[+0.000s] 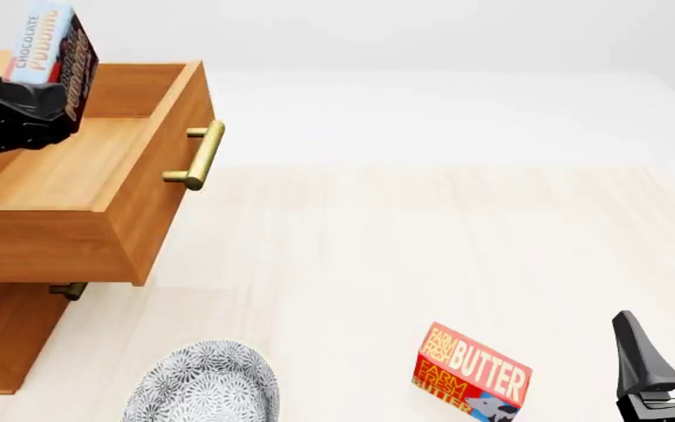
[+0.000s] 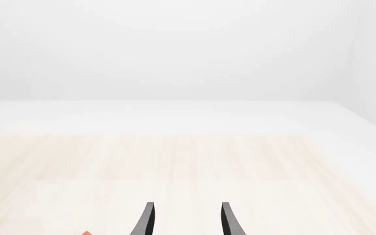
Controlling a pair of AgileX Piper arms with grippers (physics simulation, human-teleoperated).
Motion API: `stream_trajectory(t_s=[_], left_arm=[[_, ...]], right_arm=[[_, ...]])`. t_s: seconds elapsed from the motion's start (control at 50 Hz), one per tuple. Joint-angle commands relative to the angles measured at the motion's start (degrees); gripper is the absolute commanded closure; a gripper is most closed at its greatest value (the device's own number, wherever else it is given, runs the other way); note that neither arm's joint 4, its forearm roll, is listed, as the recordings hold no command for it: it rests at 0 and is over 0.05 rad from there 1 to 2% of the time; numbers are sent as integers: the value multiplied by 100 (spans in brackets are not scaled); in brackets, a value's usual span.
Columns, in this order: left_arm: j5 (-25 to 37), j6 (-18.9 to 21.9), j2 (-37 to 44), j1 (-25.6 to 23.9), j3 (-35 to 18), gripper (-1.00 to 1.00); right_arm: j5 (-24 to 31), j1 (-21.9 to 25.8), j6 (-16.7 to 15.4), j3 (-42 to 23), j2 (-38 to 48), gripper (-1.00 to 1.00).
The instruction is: Put the chocolate pudding in the top drawer of the cabinet and close it.
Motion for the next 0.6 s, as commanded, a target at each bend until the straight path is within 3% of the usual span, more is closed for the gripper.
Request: stream_trajectory(t_s=[0.02,0.6], left_arm=[[-18,-74,-110,176,235,100],[34,-191,310,292,46,100]], right_arm=[[0,0,-1,0,0,-100],[0,-1,0,0,-1,-100]])
